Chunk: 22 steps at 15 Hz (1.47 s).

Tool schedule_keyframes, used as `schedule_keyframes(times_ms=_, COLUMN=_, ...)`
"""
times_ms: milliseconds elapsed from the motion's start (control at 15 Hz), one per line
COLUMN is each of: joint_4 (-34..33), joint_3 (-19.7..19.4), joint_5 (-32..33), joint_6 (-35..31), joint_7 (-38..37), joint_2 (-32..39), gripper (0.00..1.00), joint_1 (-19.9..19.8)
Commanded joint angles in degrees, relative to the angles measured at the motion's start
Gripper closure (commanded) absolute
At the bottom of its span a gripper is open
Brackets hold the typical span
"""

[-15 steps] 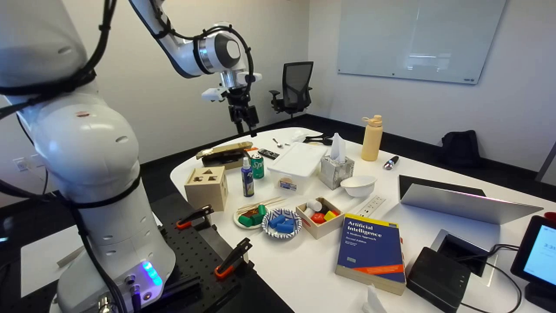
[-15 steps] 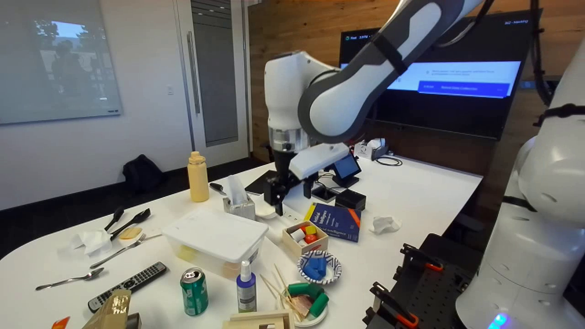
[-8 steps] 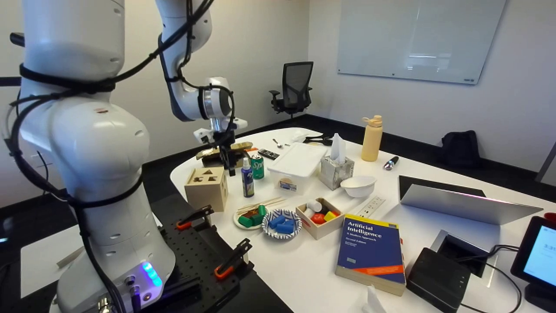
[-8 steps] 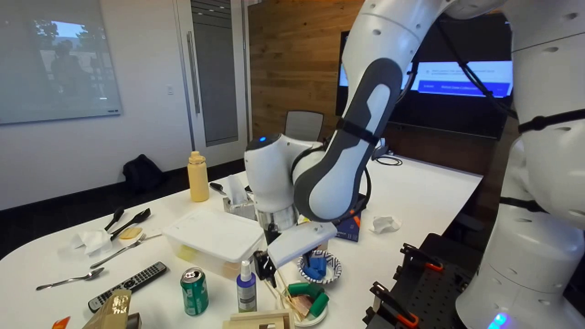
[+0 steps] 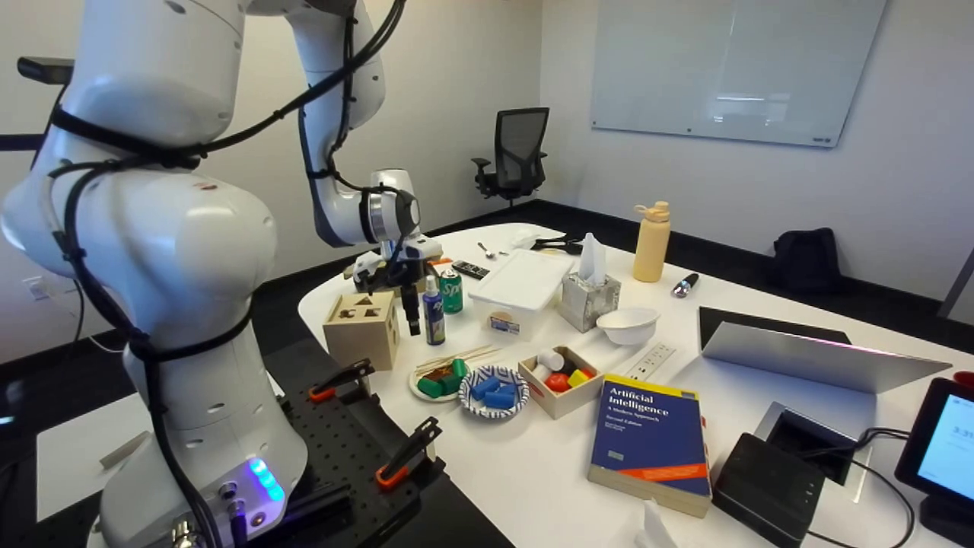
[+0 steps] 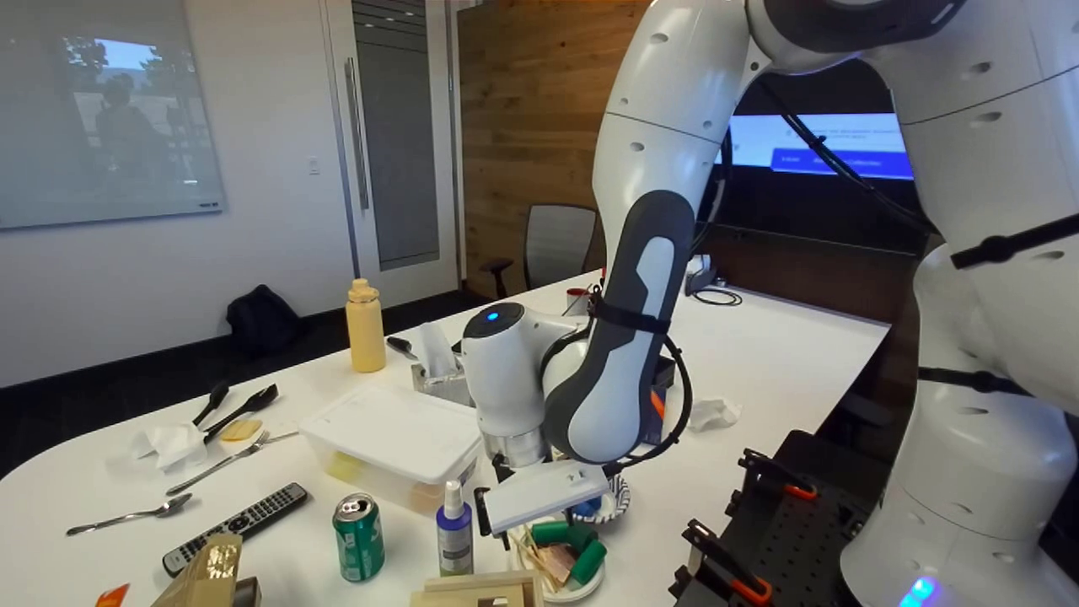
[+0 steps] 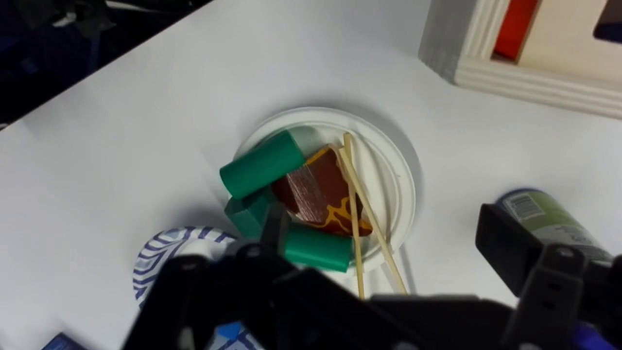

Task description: Use the chopstick to stir in the bowl

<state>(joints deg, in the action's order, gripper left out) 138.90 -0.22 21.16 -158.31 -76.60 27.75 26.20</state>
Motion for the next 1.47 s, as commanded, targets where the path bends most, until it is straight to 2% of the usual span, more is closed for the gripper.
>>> schedule_keyframes(times_ms=0, joint_4=-1.1, joint_3=-2.0, joint_5=-1.8, joint_6=-4.8, joint_7=0.0, joint_2=3.7, gripper=0.00, joint_1=1.4)
schedule_keyframes(times_ms=267, joint_4=-1.2, joint_3=-4.2, joint_5=-3.7, joint_6=-14.5, joint_7=3.1, joint_2=9.0, gripper=0.00, joint_1=2.2)
schedule_keyframes(times_ms=533, joint_4=-0.4, joint_3=-6.2, joint_5=-10.5, joint_6=-20.5, joint_7=10.5, joint_2=11.7, gripper=0.00, joint_1=3.5)
schedule_keyframes(times_ms=933, joint_4=-1.5, joint_3=-3.3, joint_5=-21.2, joint_6=-23.6, joint_7=22.2, joint_2=14.7, gripper=0.00, joint_1=1.6)
schedule_keyframes(times_ms=1400, joint_4=-2.7, joint_3=-2.4, joint_5=-28.6, joint_6=-23.3, joint_7=30.7, joint_2=16.2, gripper=0.00, joint_1=1.4)
